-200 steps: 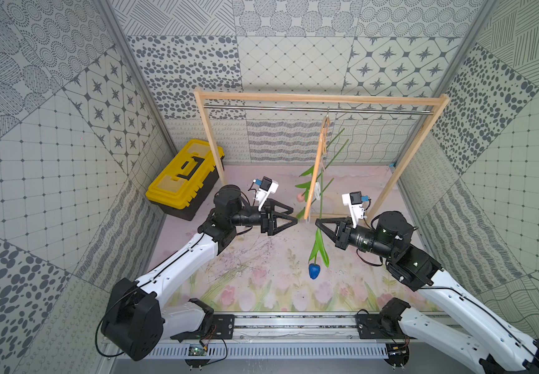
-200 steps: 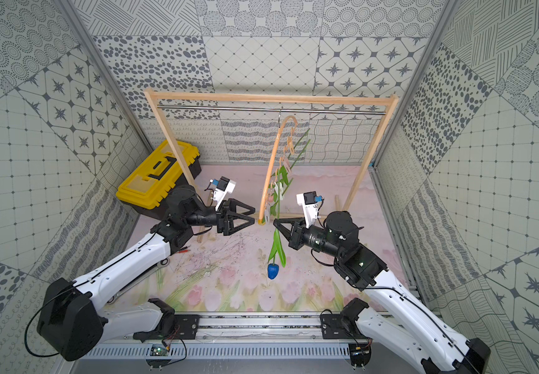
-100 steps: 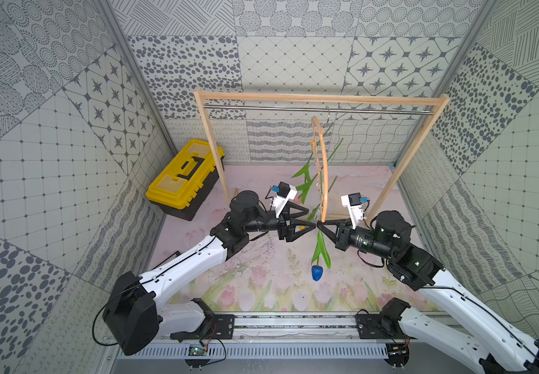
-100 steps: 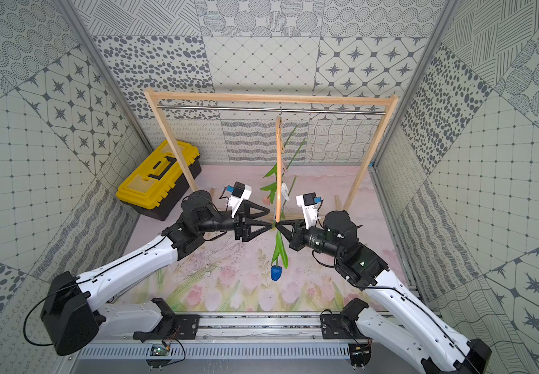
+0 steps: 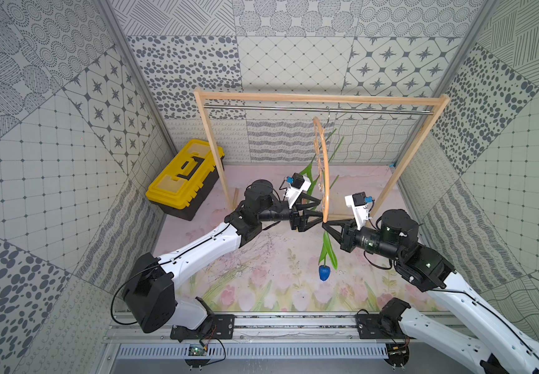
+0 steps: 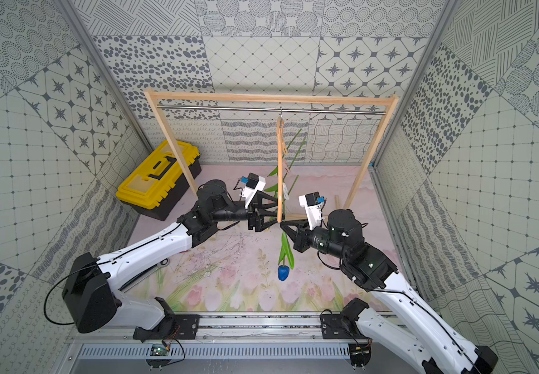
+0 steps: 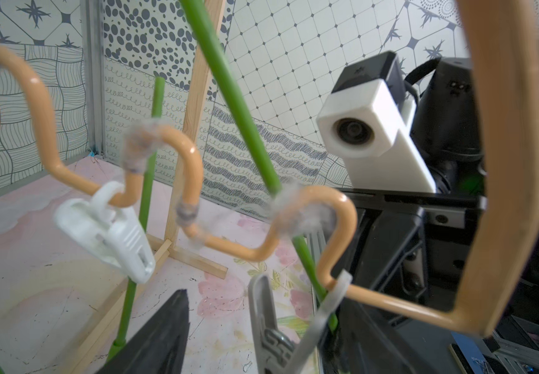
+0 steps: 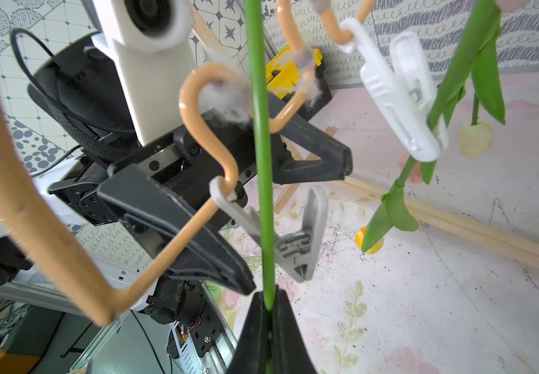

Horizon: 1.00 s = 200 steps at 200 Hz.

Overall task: Dry the flowers on a clothes hanger
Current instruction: Open the clamp at the hanger, then clamp the flower onto the hanger.

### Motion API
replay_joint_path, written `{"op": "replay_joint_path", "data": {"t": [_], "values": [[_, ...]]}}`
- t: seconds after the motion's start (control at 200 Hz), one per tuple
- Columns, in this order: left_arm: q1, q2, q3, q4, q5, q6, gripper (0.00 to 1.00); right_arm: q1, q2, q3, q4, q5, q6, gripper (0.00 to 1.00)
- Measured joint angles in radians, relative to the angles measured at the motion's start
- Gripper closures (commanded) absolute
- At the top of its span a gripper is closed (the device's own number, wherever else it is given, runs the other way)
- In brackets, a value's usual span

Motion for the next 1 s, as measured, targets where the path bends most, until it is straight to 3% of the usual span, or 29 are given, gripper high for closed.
{"op": "replay_joint_path", "data": {"t": [0.355, 0.66, 1.001], "values": [[-0.001, 0.050, 0.042, 0.002, 0.093, -0.037, 0.34, -0.008, -0.001, 0.045, -0.102, 0.046, -0.051, 1.00], [-0.001, 0.048, 0.041, 0.002, 0.141, -0.072, 0.51, -0.022, -0.063, 0.027, -0.118, 0.063, -0.044, 1.00], [-0.001, 0.048, 0.035, 0.035, 0.159, -0.109, 0.88, -0.028, -0.159, -0.107, -0.092, 0.107, 0.035, 1.00]]}}
